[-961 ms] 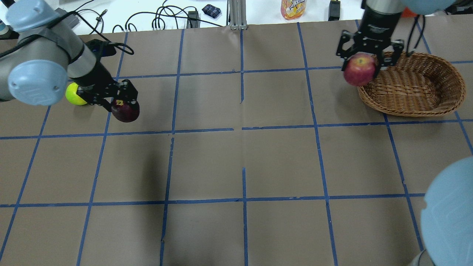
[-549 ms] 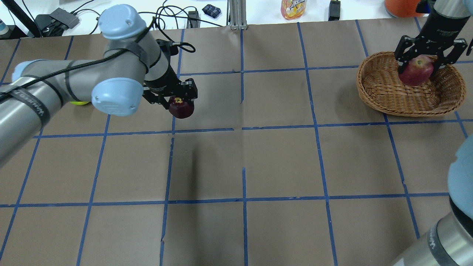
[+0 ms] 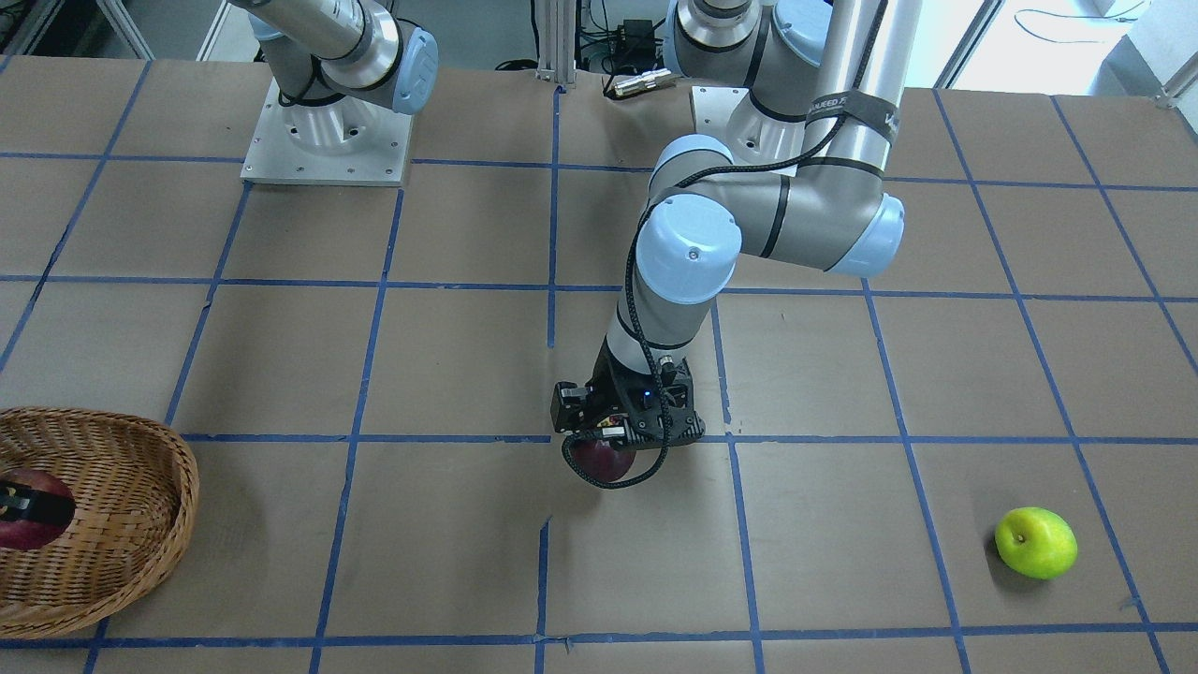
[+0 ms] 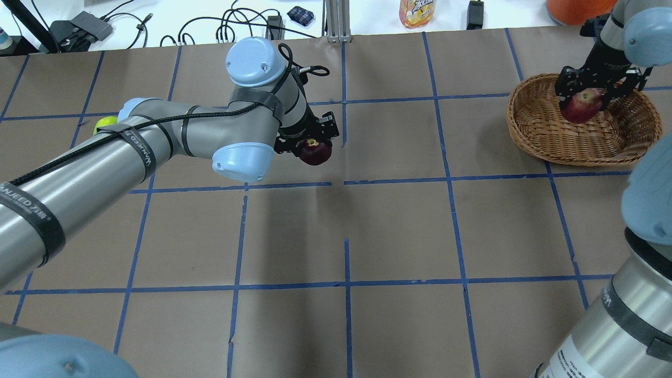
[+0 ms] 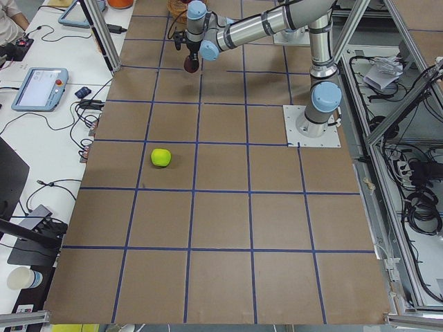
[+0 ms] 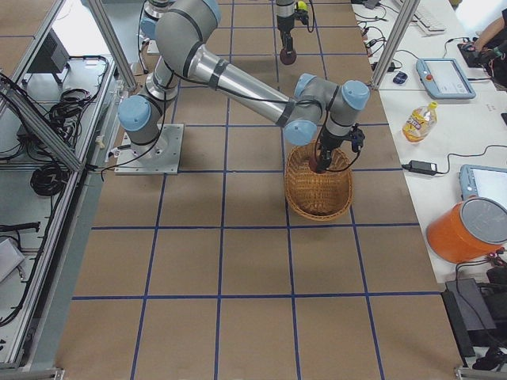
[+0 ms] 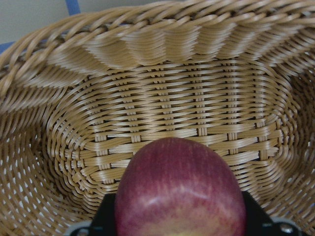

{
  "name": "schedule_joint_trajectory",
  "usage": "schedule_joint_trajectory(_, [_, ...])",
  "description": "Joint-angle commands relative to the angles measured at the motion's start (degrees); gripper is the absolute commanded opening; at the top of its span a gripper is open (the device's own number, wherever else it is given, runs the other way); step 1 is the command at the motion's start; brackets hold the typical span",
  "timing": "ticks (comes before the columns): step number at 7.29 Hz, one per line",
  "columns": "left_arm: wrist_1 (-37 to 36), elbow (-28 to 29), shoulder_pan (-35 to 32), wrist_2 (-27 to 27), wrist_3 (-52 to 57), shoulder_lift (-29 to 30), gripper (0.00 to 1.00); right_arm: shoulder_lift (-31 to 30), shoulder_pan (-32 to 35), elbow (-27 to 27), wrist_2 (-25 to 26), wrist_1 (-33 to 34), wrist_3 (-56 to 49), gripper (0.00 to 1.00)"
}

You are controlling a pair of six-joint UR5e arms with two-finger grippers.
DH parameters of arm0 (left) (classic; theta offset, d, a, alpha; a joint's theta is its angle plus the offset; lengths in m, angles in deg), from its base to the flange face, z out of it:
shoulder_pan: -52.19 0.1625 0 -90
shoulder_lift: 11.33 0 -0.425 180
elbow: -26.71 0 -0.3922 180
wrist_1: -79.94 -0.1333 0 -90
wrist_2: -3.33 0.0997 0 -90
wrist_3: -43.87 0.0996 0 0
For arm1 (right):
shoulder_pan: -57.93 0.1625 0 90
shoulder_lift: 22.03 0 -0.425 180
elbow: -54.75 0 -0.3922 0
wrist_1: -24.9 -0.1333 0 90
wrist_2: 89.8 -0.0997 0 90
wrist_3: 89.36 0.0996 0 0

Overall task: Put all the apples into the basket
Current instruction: 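Release the red-yellow apple into the basket while the left sets the dark apple at center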

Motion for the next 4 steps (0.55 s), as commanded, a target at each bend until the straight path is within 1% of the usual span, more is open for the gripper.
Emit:
schedule_joint_trajectory(1, [-0.6,1.3,-2.8,-0.3,-7.8,3.0,0.37,2.4,-0.1,-0.2,0.2,0.6,-0.4,0.0])
schedule_joint_trajectory(2, [-0.7,1.6,-4.0,0.0,-9.8,4.2,0.66,2.5,-0.7,-0.2,0.9,-1.1,-0.3,0.0])
schedule_joint_trajectory(3, [-1.2,1.3,-4.3,0.3,-9.4,4.3,1.0,2.4,-1.8,-0.2,1.0,-3.5,-0.5,0.0])
schedule_joint_trajectory(4, [-1.2,1.7,-4.2,0.5,-9.0,4.2,1.0,2.6,-1.8,-0.2,0.8,-2.6,-1.7,0.16])
